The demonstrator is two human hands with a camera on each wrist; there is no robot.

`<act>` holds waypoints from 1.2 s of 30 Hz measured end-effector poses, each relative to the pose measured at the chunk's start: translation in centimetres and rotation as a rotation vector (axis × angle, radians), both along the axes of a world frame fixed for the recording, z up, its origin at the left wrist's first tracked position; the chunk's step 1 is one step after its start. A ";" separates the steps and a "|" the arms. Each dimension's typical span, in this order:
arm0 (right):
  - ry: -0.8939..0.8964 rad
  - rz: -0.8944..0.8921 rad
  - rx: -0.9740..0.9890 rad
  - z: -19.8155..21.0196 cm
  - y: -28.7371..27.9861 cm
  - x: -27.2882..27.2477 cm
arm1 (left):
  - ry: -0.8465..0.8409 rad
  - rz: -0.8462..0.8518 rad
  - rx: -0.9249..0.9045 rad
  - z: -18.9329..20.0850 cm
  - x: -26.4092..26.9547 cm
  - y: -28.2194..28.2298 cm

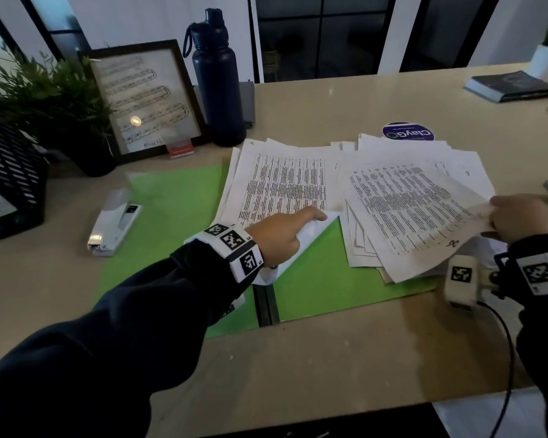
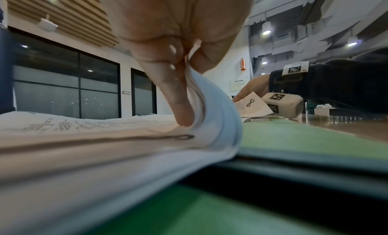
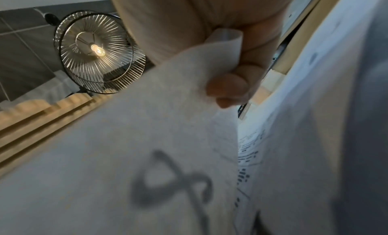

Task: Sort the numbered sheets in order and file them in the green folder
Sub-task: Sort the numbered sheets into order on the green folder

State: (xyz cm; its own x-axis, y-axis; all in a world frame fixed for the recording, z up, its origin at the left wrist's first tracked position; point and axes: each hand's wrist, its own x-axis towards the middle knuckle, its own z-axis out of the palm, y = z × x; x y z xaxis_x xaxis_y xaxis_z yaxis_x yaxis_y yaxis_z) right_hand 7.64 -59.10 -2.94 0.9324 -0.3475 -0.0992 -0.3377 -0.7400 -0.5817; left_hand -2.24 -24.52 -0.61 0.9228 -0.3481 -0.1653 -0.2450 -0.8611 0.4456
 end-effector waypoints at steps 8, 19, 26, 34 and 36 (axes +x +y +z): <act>-0.058 0.057 -0.220 3.0 3.0 -3.4 | -0.179 0.060 -0.214 0.0 0.5 1.1; 0.301 0.374 0.887 2.4 17.7 -8.1 | -0.017 0.046 -0.433 0.4 -0.3 0.4; 0.232 0.247 0.903 -1.9 18.6 -5.9 | 0.025 -0.077 0.075 -0.5 0.7 0.7; 0.208 0.303 0.876 -3.1 17.7 -5.9 | 0.089 -0.059 0.359 -1.9 1.4 1.5; 0.171 0.319 0.891 -3.0 17.8 -6.3 | 0.079 -0.041 0.353 -1.9 1.5 1.5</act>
State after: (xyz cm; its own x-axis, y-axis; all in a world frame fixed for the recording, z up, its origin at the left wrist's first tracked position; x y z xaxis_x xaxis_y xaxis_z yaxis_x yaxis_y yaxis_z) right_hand 1.31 -41.28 -5.92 0.9185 0.1891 -0.3474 -0.3291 -0.1218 -0.9364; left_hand -0.72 -23.03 -2.50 0.8888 -0.2933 -0.3520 -0.2593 -0.9554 0.1413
